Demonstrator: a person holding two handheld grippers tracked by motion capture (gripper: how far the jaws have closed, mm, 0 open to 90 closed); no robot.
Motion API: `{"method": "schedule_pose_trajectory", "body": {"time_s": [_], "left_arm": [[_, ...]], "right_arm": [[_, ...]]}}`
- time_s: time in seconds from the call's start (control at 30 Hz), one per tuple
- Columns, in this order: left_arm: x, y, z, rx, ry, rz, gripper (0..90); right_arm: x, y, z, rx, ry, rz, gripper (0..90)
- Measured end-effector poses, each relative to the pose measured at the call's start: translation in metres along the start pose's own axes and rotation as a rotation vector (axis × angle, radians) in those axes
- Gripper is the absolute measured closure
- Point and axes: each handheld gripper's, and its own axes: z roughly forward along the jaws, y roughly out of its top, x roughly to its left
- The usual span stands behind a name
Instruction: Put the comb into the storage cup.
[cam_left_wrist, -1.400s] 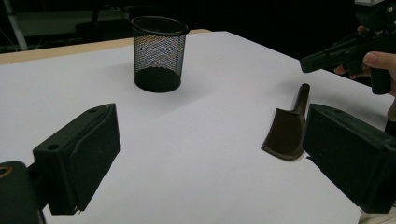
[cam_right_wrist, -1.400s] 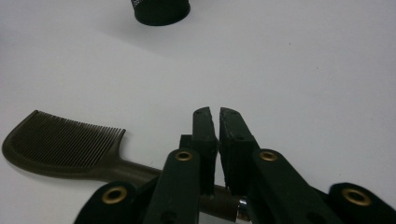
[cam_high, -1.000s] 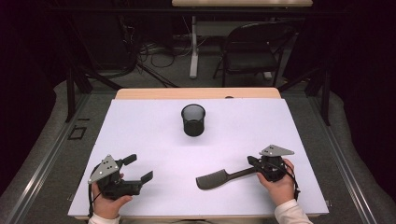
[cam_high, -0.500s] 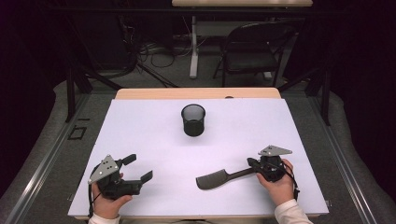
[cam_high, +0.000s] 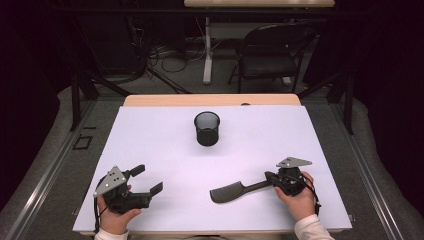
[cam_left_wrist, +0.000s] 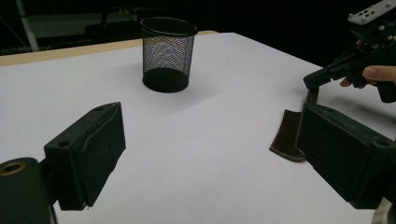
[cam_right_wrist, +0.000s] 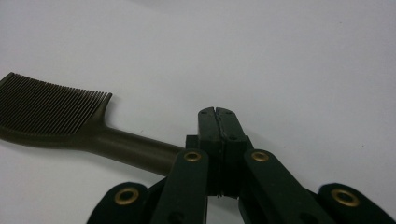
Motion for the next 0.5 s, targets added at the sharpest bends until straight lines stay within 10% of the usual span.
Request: {"method": "schedule_pose_trajectory", "body": {"time_s": [0.5], "left_arm": [[0.0003,0.0,-0.0006,-0.002,0.003,-0.008,8.3]], "right_arm": [[0.0022,-0.0051,-0.0041,0.025,0.011,0.008,90.0]]}}
